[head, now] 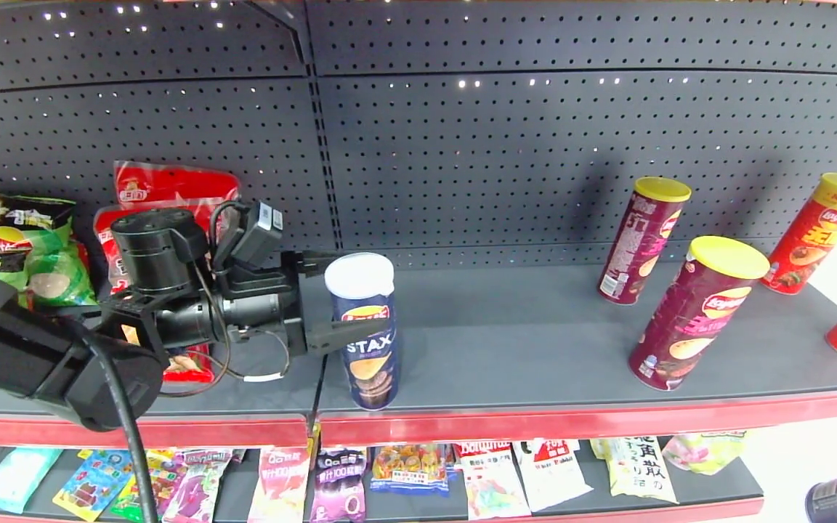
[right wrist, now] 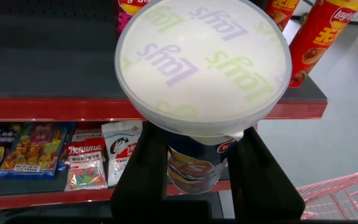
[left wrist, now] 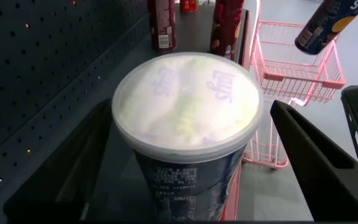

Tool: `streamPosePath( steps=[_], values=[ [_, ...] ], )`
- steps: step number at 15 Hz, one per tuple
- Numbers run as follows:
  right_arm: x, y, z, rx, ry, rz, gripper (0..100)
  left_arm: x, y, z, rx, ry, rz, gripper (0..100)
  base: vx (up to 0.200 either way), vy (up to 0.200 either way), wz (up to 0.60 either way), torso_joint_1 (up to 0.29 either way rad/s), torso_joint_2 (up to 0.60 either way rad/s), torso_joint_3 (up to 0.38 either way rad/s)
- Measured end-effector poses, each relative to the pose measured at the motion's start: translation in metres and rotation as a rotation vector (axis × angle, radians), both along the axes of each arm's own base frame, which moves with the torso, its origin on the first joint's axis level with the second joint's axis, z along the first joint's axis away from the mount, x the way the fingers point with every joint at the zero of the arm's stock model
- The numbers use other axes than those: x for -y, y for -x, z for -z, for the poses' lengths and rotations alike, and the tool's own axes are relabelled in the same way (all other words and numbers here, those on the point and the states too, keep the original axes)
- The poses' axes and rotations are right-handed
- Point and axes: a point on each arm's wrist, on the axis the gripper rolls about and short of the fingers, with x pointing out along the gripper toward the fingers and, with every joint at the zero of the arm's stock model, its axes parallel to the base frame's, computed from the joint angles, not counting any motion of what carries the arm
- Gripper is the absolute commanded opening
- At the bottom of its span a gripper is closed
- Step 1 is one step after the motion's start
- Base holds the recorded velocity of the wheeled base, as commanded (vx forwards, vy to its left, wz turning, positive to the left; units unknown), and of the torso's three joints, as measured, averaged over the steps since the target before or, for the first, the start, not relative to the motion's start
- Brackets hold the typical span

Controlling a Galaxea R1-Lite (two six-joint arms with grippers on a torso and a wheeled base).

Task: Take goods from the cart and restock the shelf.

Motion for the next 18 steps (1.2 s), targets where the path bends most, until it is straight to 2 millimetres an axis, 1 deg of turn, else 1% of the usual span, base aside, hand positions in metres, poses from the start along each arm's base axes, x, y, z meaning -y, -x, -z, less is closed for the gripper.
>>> streamPosePath(
  steps=[5,9,12,15,17,18],
  values=[
    [0.0,0.0,-0.001,0.002,0.001,0.012,0,-0.004,0.002,-0.012,0.038,0.012,-0.01,100,0.0,0.0,0.0,0.0,0.0,0.0],
    [0.0,0.0,-0.001,0.002,0.001,0.012,0,-0.007,0.0,-0.025,0.072,0.027,-0.04,100,0.0,0.0,0.0,0.0,0.0,0.0],
    [0.0,0.0,-0.001,0.003,0.001,0.012,0,-0.009,0.001,-0.039,0.06,0.065,-0.13,100,0.0,0.0,0.0,0.0,0.0,0.0],
    [0.0,0.0,-0.001,0.003,0.001,0.012,0,-0.013,0.01,-0.055,0.02,0.126,-0.21,100,0.0,0.0,0.0,0.0,0.0,0.0],
    [0.0,0.001,-0.002,0.007,0.001,0.012,0,-0.016,0.014,-0.064,0.027,0.155,-0.313,100,0.0,0.0,0.0,0.0,0.0,0.0],
    [0.0,0.001,-0.003,0.009,0.001,0.012,0,-0.018,0.014,-0.067,0.038,0.173,-0.424,100,0.0,0.0,0.0,0.0,0.0,0.0]
  ],
)
